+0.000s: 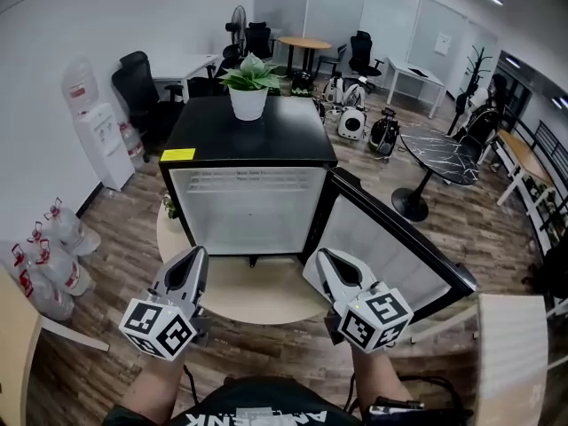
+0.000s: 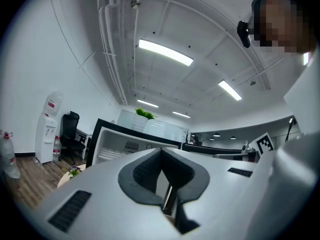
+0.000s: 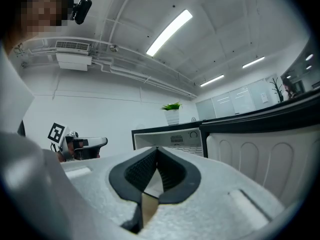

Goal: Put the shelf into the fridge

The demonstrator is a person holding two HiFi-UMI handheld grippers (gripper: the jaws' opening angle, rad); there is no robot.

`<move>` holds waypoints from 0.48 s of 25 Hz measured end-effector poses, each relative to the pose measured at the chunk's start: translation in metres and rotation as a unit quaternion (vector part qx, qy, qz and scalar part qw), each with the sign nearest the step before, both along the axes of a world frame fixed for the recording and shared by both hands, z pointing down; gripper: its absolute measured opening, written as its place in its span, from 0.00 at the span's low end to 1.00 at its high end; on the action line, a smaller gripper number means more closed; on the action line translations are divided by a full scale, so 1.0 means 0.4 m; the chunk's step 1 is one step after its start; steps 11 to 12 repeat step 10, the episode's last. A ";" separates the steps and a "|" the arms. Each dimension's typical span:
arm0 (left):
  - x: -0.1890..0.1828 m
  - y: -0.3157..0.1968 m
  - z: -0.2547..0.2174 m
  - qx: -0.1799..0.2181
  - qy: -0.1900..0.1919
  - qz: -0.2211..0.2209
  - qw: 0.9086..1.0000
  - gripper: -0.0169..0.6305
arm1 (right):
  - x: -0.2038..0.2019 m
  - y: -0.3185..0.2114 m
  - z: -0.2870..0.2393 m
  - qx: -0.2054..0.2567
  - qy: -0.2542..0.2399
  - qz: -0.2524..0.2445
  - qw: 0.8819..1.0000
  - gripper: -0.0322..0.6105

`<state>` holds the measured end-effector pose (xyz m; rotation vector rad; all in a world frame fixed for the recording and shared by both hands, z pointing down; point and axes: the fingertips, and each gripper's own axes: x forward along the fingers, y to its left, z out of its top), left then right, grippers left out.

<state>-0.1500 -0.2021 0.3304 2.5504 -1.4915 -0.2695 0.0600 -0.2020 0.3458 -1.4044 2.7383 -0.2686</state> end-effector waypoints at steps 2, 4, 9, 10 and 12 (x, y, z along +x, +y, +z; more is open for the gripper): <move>0.000 0.000 0.002 -0.003 -0.008 -0.001 1.000 0.03 | 0.003 -0.004 -0.003 0.002 0.000 -0.002 1.000 0.06; -0.002 0.001 0.001 -0.006 -0.010 0.001 1.000 0.03 | 0.004 -0.007 -0.005 0.004 0.003 -0.001 1.000 0.06; -0.009 0.008 -0.011 -0.006 0.008 0.010 1.000 0.03 | -0.002 -0.003 -0.001 -0.005 0.009 0.011 1.000 0.06; -0.011 0.010 -0.012 -0.005 0.008 0.010 1.000 0.03 | -0.004 -0.002 0.000 -0.006 0.011 0.012 1.000 0.06; -0.011 0.010 -0.012 -0.005 0.008 0.010 1.000 0.03 | -0.004 -0.002 0.000 -0.006 0.011 0.012 1.000 0.06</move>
